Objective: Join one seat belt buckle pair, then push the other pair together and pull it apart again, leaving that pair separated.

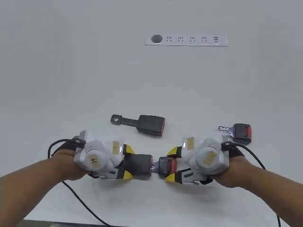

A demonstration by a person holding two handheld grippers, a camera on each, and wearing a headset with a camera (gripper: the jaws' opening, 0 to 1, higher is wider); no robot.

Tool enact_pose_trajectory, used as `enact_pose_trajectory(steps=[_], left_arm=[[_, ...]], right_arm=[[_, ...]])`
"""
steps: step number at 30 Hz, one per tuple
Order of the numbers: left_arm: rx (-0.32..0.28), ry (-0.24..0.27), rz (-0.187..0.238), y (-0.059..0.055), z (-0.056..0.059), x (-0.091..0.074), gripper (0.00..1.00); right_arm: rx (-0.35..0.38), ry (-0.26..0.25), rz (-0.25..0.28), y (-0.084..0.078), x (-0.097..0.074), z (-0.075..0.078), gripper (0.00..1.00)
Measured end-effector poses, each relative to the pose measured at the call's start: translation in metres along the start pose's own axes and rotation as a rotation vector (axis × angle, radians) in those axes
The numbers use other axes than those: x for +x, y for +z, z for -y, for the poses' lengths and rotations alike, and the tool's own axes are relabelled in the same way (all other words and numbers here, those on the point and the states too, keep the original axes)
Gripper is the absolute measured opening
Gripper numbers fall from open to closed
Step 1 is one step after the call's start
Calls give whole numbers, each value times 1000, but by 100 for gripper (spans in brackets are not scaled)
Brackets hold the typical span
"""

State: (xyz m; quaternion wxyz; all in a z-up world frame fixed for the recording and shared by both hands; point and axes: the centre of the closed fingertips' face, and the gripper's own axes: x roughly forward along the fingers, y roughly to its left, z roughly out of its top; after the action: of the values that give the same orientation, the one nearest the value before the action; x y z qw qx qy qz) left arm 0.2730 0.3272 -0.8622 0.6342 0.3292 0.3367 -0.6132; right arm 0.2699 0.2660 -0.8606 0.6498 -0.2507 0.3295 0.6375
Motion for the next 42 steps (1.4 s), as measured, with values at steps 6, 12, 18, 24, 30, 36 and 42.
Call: enact_pose_trajectory(steps=[6, 12, 18, 24, 30, 36, 42], left_arm=[[-5, 1, 6, -1, -2, 0, 33], [-9, 3, 12, -1, -1, -1, 33], [4, -4, 4, -1, -1, -1, 33], [31, -16, -8, -2, 0, -1, 33], [28, -16, 10, -3, 0, -2, 33], [38, -22, 26, -3, 0, -3, 33], [50, -33, 42, -4, 0, -4, 32]], right_arm=[[9, -7, -33, 5, 6, 0, 33], [6, -5, -21, 3, 5, -1, 33], [11, -5, 16, 3, 4, -1, 34], [-4, -2, 16, 5, 4, -1, 34], [-6, -2, 42, 4, 4, -1, 33], [2, -6, 103, 5, 1, -1, 33], [4, -19, 135, 5, 0, 0, 33]])
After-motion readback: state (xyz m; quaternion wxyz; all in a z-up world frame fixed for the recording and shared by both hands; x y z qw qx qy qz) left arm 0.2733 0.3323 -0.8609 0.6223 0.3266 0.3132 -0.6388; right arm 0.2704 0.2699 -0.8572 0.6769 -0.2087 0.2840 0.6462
